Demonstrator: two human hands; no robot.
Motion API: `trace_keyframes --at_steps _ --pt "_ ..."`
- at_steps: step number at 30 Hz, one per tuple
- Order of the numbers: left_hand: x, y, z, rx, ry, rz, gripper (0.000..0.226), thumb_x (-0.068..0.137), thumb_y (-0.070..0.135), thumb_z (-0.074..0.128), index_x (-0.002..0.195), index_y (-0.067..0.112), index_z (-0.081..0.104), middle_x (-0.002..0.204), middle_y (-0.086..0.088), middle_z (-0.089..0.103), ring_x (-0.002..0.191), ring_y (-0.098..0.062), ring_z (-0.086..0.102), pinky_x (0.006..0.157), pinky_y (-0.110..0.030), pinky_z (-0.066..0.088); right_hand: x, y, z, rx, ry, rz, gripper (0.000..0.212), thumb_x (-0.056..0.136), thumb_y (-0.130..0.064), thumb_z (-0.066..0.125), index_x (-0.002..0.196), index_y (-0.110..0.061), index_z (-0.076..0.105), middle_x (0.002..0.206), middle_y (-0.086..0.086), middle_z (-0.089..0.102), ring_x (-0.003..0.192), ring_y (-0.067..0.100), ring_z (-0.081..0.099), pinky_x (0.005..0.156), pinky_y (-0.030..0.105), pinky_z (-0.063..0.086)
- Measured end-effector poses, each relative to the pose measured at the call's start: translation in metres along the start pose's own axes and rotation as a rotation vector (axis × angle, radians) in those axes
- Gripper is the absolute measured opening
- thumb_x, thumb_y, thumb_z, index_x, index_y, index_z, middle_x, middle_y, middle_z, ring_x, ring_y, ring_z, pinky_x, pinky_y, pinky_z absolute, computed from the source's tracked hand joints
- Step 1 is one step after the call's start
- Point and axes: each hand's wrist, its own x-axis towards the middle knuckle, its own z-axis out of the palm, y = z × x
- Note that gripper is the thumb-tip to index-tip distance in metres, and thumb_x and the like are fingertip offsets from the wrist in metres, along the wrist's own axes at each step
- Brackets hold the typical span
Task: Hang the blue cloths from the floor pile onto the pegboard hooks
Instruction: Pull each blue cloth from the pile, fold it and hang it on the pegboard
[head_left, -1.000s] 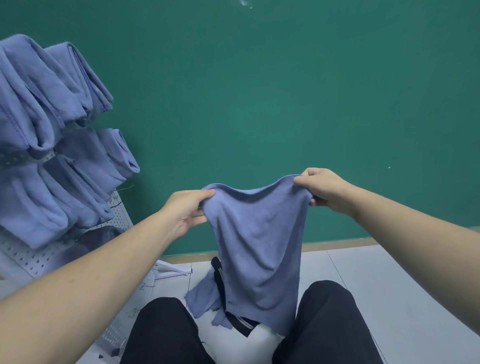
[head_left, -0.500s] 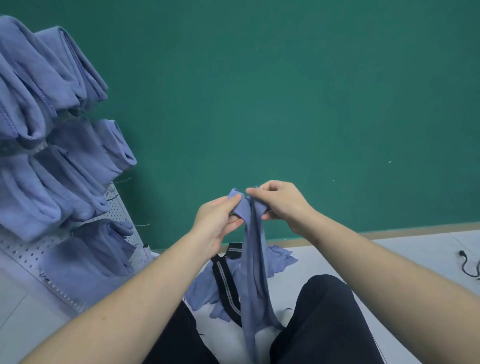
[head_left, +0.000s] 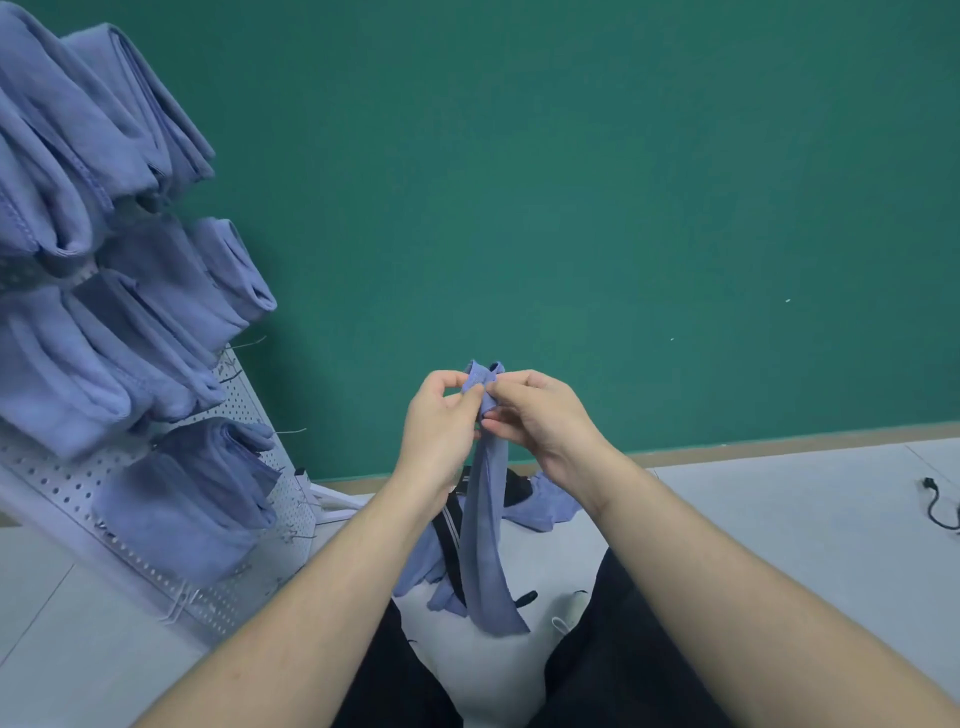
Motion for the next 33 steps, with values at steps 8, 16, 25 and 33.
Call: trace_keyframes --at_steps 8,16,25,33 --pt "-0.006 -0.013 -0.006 0.023 -0.027 0.083 0.007 0.096 0.019 0.065 0.094 0.013 0.067 0.089 0.0 0.078 0.093 -0.015 0.074 0.095 -0.042 0.056 -0.007 0.0 -0.003 0.034 -0.025 0.067 0.014 0.086 -0.013 0.072 0.097 -0.01 0.065 0.097 0.011 0.076 0.095 0.02 0.075 0.075 0.023 0.059" --pt "-0.01 -0.018 -0.016 0.122 -0.076 0.167 0.011 0.096 0.013 0.065 0.085 0.014 0.066 0.086 0.004 0.078 0.085 -0.01 0.073 0.093 -0.044 0.056 -0.015 0.004 -0.008 0.082 -0.066 0.197 0.013 0.089 -0.018 0.069 0.101 -0.013 0.07 0.08 0.0 0.075 0.077 0.008 0.072 0.072 0.023 0.053" --pt "-0.014 -0.026 -0.025 0.271 -0.207 0.233 0.018 0.088 0.014 0.074 0.092 0.023 0.06 0.09 0.011 0.076 0.086 -0.009 0.072 0.082 -0.035 0.056 -0.019 0.009 -0.003 0.16 -0.091 0.235 0.02 0.088 -0.017 0.071 0.068 -0.019 0.074 0.077 -0.001 0.069 0.066 0.01 0.061 0.067 0.023 0.046" --pt "-0.009 -0.023 -0.023 0.163 -0.147 0.272 0.011 0.101 0.017 0.059 0.09 0.016 0.059 0.087 0.001 0.077 0.085 -0.015 0.072 0.088 -0.042 0.056 -0.016 0.004 -0.002 0.0 -0.076 0.147 0.019 0.087 -0.03 0.075 0.072 -0.023 0.067 0.067 -0.009 0.054 0.059 0.007 0.045 0.058 0.022 0.033"
